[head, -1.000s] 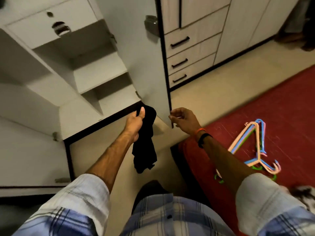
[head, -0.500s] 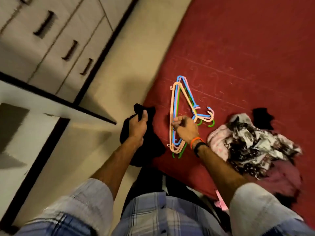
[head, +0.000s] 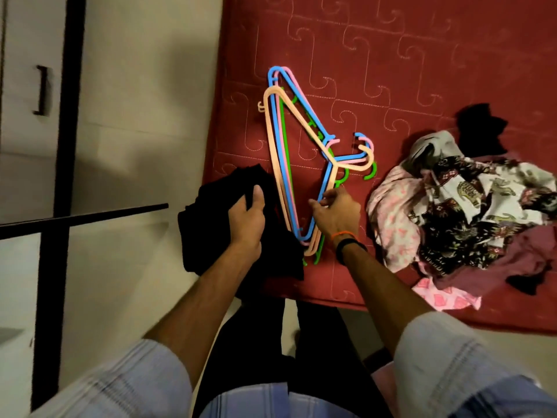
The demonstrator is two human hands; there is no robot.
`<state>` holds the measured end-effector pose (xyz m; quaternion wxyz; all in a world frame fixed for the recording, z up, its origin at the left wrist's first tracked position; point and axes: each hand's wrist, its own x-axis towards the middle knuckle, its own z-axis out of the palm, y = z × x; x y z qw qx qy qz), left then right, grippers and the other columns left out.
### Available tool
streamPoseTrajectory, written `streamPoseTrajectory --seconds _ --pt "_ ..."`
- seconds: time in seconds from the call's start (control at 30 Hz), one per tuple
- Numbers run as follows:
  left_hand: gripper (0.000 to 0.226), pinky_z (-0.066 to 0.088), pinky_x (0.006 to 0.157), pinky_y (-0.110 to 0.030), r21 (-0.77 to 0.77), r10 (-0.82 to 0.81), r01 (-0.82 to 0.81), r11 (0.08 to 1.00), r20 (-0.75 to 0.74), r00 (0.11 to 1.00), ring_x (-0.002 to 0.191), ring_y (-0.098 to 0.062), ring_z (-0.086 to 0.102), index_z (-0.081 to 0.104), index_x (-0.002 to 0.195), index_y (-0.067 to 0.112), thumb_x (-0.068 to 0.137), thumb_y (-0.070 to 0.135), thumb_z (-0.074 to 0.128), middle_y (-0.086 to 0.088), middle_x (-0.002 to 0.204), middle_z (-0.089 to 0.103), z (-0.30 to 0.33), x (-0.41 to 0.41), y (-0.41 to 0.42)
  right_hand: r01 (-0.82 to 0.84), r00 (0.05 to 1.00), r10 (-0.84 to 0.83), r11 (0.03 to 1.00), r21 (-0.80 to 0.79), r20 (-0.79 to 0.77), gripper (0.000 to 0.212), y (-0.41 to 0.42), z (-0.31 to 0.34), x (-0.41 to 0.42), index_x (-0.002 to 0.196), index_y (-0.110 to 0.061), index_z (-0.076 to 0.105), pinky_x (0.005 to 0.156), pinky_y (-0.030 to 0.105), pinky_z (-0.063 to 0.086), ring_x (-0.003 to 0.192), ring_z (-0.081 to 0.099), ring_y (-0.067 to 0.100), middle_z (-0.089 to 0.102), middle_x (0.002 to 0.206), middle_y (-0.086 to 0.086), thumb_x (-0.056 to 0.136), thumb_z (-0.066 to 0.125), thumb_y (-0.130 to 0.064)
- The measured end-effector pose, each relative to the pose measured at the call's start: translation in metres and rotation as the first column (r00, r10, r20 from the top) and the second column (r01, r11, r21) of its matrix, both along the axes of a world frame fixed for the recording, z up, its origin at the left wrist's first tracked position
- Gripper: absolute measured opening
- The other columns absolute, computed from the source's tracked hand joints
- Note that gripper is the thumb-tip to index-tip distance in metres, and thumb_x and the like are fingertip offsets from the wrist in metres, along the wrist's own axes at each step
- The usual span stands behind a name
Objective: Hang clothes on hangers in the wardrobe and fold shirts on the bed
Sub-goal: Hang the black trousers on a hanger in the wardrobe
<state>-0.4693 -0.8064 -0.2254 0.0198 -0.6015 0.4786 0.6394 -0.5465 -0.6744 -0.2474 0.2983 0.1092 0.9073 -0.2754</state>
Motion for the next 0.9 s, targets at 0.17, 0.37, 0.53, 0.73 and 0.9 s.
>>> streamPoseTrajectory --seconds 0.17,0.37,0.53,0.73,0.9 --pt "0.020 0.056 0.076 -0.022 0.031 -0.040 0.040 0.999 0.007 0.999 0.092 -0.006 0.068 0.066 0.111 0.023 0.101 0.035 0.053 0.008 0.097 0.070 -0.008 -0.011 -0.003 0.004 0.998 0.005 0.989 0.149 -0.061 0.045 -0.016 -0.015 -0.006 0.101 -0.010 0.061 0.076 0.035 0.049 0.095 0.065 0.030 0.069 0.098 0.009 0.075 0.082 -0.041" --pt "0.019 0.056 0.084 -0.025 0.019 -0.060 0.060 0.998 0.006 0.998 0.097 -0.008 0.068 0.066 0.110 0.022 0.100 0.035 0.055 0.010 0.097 0.070 -0.014 -0.013 -0.005 0.090 0.995 -0.080 0.977 0.195 -0.058 0.026 -0.019 -0.011 -0.011 0.104 -0.008 0.062 0.082 0.040 0.049 0.101 0.062 0.041 0.066 0.106 0.020 0.078 0.063 -0.011" --pt "0.039 0.053 0.099 -0.036 0.023 -0.058 0.058 0.998 0.019 0.998 0.106 -0.012 0.066 0.063 0.127 0.016 0.098 0.040 0.056 0.002 0.115 0.069 -0.013 -0.012 -0.002 0.076 0.992 -0.059 0.985 0.153 -0.114 0.034 -0.012 -0.015 -0.009 0.108 -0.010 0.058 0.080 0.038 0.045 0.104 0.059 0.035 0.063 0.111 0.013 0.079 0.071 -0.022" --pt "0.037 0.053 0.099 -0.038 0.018 -0.049 0.048 0.999 0.029 0.998 0.107 -0.012 0.066 0.065 0.126 0.017 0.098 0.040 0.057 0.003 0.115 0.070 -0.016 -0.014 -0.002 0.204 0.979 -0.201 0.968 0.144 -0.030 0.042 -0.004 -0.030 -0.025 0.104 -0.014 0.060 0.080 0.036 0.049 0.102 0.064 0.032 0.070 0.104 0.010 0.073 0.083 -0.032" --pt "0.040 0.052 0.100 -0.041 0.026 -0.046 0.045 0.999 0.045 0.998 0.111 -0.015 0.065 0.065 0.127 0.017 0.097 0.042 0.058 0.001 0.119 0.070 -0.019 -0.017 0.001 0.187 0.982 -0.184 0.977 0.107 -0.035 0.038 0.001 -0.034 -0.021 0.092 -0.016 0.066 0.075 0.033 0.050 0.093 0.067 0.030 0.073 0.092 0.009 0.066 0.088 -0.034"
